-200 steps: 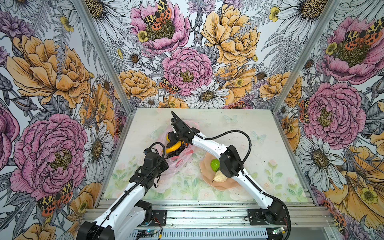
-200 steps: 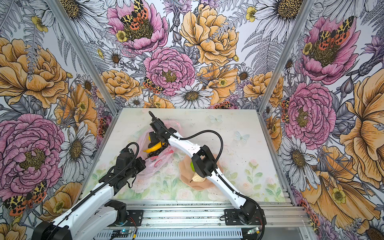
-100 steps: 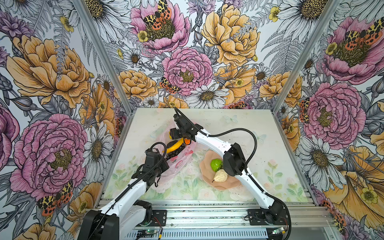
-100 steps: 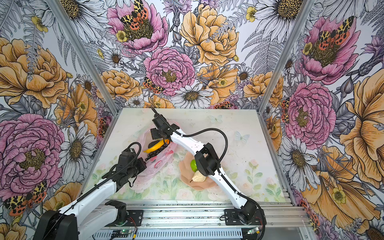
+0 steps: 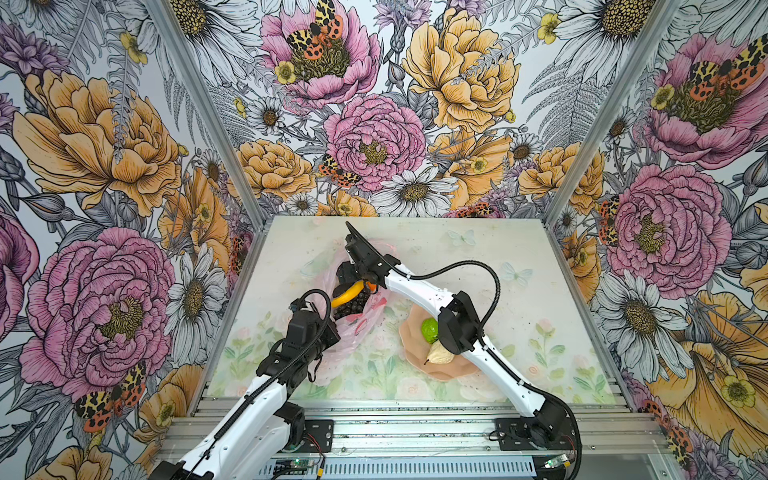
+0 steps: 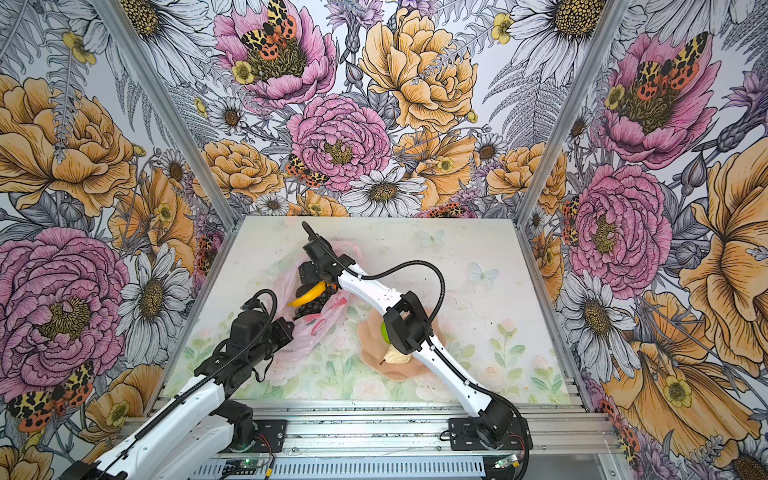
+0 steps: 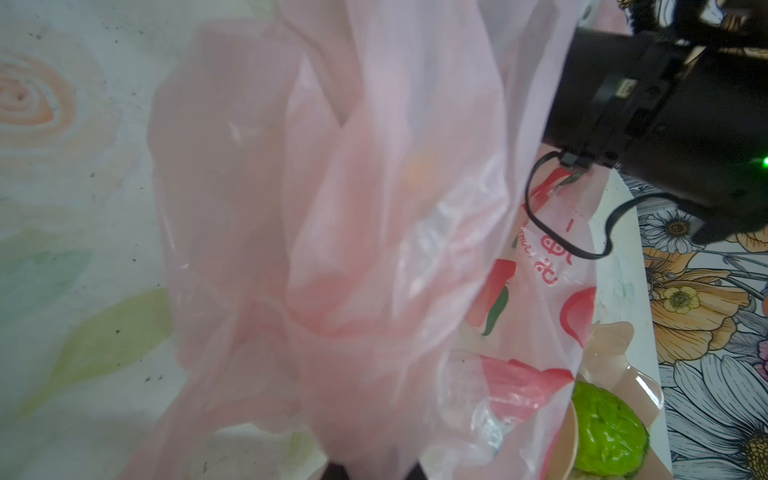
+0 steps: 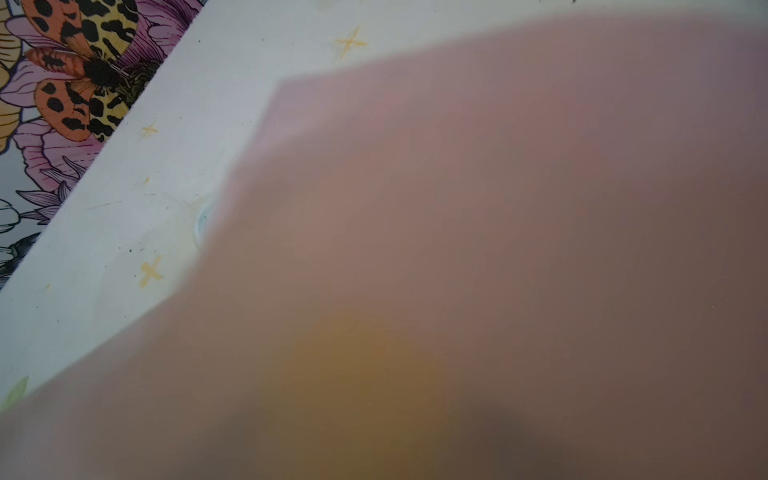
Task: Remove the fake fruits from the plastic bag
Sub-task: 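Reach deep into the bag and grasp the yellow lemon with the right gripper, then lift the yellow lemon out and carry it over the peach plate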
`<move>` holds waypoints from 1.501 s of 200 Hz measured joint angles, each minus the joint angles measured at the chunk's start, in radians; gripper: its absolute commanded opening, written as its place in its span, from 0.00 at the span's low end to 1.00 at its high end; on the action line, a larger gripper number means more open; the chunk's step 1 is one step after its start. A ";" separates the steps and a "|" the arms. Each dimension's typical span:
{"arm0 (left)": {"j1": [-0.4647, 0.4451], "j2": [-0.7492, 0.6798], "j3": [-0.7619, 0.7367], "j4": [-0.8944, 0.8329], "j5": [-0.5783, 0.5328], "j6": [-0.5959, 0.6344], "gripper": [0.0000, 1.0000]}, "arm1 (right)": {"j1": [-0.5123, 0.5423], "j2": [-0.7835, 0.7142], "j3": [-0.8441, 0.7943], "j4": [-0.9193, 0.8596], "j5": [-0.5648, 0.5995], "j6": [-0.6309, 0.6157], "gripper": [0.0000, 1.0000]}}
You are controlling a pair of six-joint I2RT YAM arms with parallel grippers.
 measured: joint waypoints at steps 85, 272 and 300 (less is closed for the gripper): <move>-0.026 0.022 -0.024 -0.031 -0.039 -0.024 0.00 | 0.010 0.008 0.005 0.003 0.021 0.023 0.62; 0.130 0.647 0.244 0.331 0.064 0.084 0.00 | -0.004 -0.431 -0.468 -0.013 -0.058 0.000 0.57; 0.140 0.654 0.249 0.335 0.064 0.093 0.00 | -0.004 -0.518 -0.557 -0.005 -0.044 -0.008 0.57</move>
